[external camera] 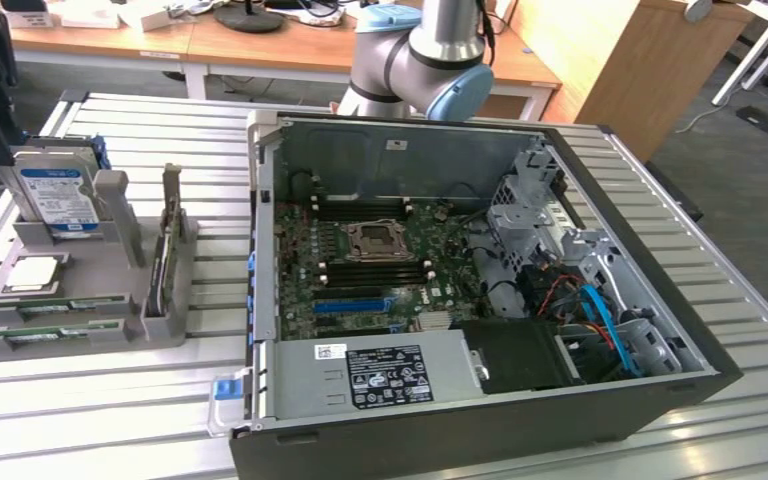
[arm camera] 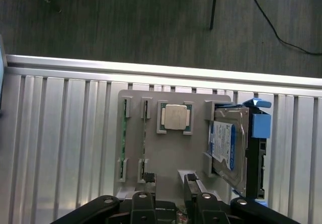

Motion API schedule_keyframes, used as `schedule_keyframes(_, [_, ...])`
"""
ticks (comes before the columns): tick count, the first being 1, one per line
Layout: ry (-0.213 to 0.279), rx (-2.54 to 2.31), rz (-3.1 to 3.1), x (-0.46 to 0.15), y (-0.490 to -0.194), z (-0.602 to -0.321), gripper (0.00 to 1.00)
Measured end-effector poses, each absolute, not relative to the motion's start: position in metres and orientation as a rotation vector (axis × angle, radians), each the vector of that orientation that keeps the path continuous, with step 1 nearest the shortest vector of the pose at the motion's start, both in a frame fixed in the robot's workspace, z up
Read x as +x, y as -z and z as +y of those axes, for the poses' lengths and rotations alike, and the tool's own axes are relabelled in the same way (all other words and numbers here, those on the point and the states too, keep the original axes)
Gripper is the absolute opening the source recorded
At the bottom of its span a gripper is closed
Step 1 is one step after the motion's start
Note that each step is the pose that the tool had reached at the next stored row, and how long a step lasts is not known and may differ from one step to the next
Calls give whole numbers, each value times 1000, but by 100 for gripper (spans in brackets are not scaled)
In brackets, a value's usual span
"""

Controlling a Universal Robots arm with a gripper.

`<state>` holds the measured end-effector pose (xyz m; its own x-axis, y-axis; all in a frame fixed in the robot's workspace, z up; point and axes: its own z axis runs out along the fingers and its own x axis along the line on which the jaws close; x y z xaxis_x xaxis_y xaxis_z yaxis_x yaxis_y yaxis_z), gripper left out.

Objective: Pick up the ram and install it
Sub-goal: 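Pick up the ram and move it above insertion slot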

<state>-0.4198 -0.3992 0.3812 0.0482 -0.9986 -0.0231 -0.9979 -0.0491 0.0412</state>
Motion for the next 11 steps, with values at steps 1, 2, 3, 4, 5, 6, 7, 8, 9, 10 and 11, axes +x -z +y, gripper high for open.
schedule_keyframes(1, [70,2264,-2157,-420,-380,-399,36])
schedule_keyframes(2, [70,2264,-2157,-420,-379,-399,36])
schedule_keyframes(3, [69,2265,-2157,-420,-378,-399,36])
schedule_keyframes(4, [69,2265,-2157,-420,-377,-399,36])
schedule_keyframes(5, [69,2265,-2157,-420,-376,-399,36])
schedule_keyframes(6, [68,2265,-2158,-420,-374,-399,36])
schedule_keyframes(7, [68,2266,-2158,-420,-373,-399,36])
schedule_keyframes(8, [67,2266,-2158,-420,-372,-399,36])
schedule_keyframes(9, [67,2266,-2158,-420,-371,-399,36])
schedule_keyframes(10, [67,2266,-2158,-420,-370,-399,36])
schedule_keyframes(11, [67,2266,-2158,-420,-369,-399,36])
